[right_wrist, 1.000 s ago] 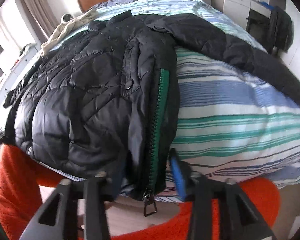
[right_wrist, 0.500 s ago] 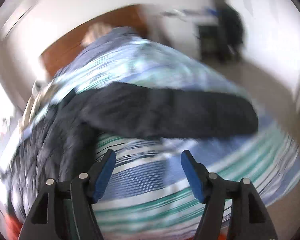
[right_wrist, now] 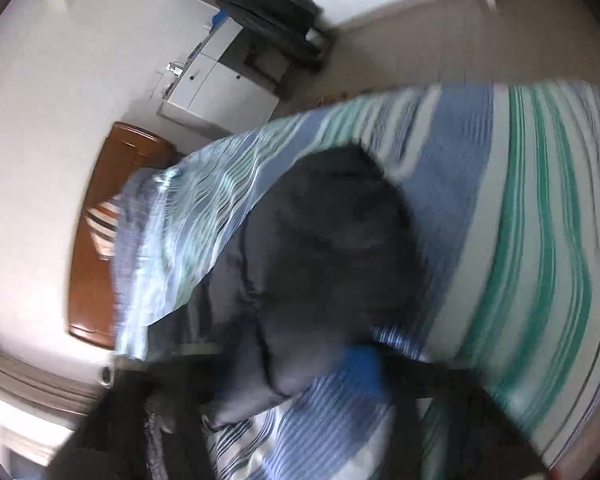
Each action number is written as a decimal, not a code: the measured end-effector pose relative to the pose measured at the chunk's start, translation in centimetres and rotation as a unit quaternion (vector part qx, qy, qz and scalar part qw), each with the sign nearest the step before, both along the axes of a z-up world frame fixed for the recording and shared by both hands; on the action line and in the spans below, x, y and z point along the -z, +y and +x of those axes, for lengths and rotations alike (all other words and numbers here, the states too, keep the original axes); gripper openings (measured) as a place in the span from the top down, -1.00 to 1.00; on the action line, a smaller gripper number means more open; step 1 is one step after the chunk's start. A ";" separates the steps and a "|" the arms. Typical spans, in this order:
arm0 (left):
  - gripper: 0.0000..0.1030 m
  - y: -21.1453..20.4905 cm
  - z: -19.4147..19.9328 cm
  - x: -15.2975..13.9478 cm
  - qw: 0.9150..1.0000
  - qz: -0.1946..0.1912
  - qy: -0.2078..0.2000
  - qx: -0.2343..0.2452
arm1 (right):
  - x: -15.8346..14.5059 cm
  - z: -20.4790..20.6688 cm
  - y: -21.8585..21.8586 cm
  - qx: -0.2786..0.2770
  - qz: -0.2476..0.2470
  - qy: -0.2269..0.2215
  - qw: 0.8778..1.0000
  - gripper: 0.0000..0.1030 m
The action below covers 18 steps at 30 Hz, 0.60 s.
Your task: Fold large clothes
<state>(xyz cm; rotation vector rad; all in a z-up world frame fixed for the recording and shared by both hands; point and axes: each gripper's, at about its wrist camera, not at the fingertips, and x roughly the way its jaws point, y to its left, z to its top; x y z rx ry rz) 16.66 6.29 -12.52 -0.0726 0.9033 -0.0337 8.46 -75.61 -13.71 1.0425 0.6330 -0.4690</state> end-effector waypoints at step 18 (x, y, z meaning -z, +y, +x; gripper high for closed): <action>-0.97 3.8 -3.3 0.0 0.997 -0.054 -0.016 -0.056 | -11.9 4.5 46.7 -0.525 -0.401 -0.096 0.745 0.81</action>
